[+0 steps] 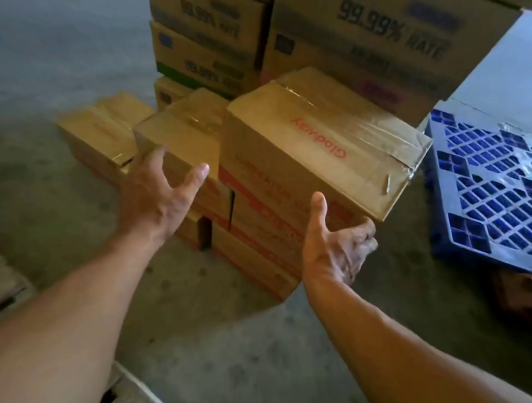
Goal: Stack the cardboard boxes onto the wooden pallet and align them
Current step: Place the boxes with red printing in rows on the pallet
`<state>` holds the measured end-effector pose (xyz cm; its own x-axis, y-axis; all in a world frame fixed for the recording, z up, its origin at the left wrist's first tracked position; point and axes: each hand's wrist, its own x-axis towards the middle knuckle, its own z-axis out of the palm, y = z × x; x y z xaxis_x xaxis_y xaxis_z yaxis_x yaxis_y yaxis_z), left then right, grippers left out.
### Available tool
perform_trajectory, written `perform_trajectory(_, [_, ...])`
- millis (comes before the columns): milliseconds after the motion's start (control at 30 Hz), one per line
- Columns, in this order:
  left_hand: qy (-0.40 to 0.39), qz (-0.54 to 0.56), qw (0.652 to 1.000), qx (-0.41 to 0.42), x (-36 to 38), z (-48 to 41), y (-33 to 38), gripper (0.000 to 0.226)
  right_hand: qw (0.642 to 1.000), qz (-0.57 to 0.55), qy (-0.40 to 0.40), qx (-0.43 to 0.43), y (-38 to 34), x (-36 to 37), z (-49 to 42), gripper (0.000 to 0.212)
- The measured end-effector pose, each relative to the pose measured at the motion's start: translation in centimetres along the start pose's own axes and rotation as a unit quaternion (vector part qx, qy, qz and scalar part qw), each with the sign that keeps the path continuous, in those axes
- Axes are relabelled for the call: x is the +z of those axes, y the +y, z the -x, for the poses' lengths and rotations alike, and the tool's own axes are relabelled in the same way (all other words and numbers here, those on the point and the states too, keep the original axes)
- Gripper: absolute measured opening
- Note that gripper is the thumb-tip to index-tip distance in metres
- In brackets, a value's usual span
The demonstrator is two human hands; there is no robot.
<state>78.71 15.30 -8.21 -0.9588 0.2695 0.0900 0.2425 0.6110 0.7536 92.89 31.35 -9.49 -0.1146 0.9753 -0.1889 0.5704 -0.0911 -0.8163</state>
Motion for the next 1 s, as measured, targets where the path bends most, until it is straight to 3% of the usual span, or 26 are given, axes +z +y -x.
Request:
perform_trajectory(100, [-0.003,0.04,0.999,0.036,4.8,-4.4,5.3,0.087,0.992,-0.099,0.034,0.075,-0.6,-1.9,-2.9,0.097])
perform_trajectory(233, [0.007,0.064,0.998,0.009,8.9,-9.8,8.0,0.105,0.972,-0.178,0.073,0.135,-1.5,-3.7,-7.2,0.101])
perform_trajectory(433, [-0.037,0.087,0.993,-0.075,11.7,-14.6,7.5,0.132,0.978,-0.174,0.001,0.116,-0.4,-3.3,-11.1,0.115])
perform_trajectory(600, [-0.058,0.215,0.97,-0.098,13.0,-15.1,6.7,0.115,0.979,-0.181,-0.014,0.094,0.3,-1.7,-11.6,0.102])
perform_trajectory(700, [-0.058,0.232,0.968,-0.082,12.5,-14.5,6.4,0.09,0.978,-0.186,-0.024,0.085,0.7,-1.9,-11.5,0.095])
perform_trajectory(800, [-0.044,0.217,0.97,-0.095,10.1,-13.3,5.5,0.091,0.975,-0.203,-0.049,0.077,0.2,-2.2,-10.6,0.103])
perform_trajectory(1000, [-0.02,0.253,0.953,-0.168,1.2,-9.3,0.5,0.094,0.973,-0.189,-0.131,0.026,-1.9,-2.4,-5.8,0.098])
